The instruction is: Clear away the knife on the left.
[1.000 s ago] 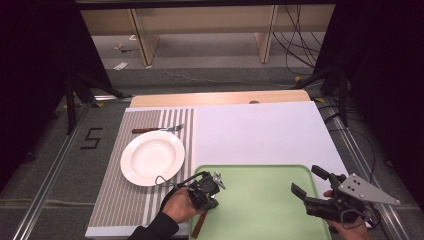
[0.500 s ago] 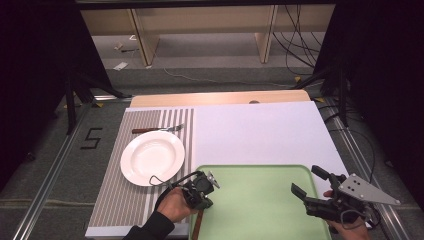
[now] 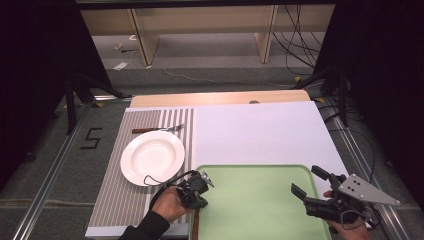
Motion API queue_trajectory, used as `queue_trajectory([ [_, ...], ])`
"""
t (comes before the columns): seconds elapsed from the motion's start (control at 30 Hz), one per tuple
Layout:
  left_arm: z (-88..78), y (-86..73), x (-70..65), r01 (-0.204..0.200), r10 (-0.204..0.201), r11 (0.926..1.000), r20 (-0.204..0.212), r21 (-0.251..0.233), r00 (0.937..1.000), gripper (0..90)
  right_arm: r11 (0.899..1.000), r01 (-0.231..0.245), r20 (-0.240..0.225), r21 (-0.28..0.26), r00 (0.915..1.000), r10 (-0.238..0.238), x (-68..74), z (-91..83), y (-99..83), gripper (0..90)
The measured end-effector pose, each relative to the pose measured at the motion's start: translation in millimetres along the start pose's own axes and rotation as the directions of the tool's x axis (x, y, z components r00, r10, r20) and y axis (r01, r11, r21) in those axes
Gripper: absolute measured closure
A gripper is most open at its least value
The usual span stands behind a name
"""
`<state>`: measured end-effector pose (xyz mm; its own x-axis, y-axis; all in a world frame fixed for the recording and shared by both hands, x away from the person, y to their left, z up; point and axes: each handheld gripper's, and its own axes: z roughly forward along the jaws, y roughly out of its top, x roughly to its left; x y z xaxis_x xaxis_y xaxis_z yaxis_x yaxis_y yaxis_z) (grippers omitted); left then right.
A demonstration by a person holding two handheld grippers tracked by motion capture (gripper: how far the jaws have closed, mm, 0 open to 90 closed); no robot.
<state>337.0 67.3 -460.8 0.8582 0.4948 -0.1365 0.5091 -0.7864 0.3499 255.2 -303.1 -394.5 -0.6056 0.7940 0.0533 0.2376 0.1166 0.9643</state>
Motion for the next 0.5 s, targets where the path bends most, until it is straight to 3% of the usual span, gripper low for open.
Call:
queue_trajectory([
  [0.5,-1.8,-4.3,0.9,0.006,-0.006,1.0,0.02,0.001,0.9998,87.8,1.0,0.001,0.002,-0.001,1.0,-0.001,0.2,0.0,0.0,15.0],
])
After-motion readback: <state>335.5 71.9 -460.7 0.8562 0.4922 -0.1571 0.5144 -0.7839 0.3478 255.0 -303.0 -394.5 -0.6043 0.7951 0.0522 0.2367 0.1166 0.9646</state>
